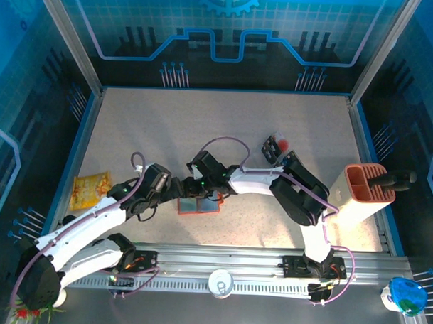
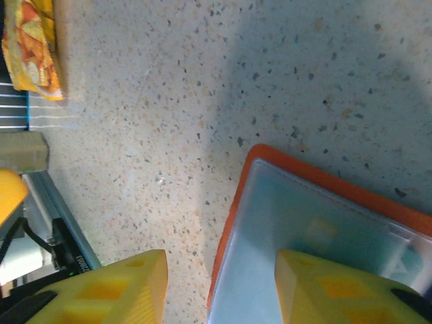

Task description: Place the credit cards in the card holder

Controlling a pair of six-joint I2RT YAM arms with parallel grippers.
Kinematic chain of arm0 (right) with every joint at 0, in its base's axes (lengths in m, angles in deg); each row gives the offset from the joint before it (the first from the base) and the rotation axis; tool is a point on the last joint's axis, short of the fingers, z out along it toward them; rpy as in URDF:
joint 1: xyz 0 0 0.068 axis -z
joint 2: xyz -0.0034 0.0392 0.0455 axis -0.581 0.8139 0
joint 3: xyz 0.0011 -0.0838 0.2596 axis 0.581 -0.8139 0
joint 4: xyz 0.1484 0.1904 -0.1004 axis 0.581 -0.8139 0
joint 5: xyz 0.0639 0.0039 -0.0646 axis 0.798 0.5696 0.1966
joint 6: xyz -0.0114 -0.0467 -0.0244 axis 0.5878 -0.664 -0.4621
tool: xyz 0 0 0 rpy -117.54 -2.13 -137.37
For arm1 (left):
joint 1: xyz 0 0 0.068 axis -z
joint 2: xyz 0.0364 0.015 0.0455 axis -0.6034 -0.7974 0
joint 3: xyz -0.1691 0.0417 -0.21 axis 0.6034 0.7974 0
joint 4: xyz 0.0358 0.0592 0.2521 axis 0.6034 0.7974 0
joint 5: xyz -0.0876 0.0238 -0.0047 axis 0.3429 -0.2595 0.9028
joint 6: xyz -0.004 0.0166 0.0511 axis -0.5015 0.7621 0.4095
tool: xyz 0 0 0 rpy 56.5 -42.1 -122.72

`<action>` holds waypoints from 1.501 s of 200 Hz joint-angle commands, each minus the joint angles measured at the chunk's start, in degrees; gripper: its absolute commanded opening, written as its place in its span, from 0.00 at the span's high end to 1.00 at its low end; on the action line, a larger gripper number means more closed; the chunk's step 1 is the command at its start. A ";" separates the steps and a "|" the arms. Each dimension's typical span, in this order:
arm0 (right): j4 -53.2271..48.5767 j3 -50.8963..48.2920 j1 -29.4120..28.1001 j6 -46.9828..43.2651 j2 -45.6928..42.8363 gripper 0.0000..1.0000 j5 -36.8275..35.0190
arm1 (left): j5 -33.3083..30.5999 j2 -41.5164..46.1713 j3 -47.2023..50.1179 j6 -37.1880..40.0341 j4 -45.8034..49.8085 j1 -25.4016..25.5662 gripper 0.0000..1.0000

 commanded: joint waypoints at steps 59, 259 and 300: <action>-4.33 -3.64 10.29 -4.53 -15.21 0.53 2.90 | 1.92 -1.32 0.49 -1.38 -0.07 -0.29 0.01; -46.50 0.21 33.00 -41.41 -26.26 0.67 -37.77 | 6.35 -11.41 -2.85 -1.73 -5.50 1.21 0.01; -45.93 -1.43 33.18 -42.07 -26.15 0.71 -37.39 | 6.09 -12.36 -3.18 -2.34 -5.61 2.24 0.01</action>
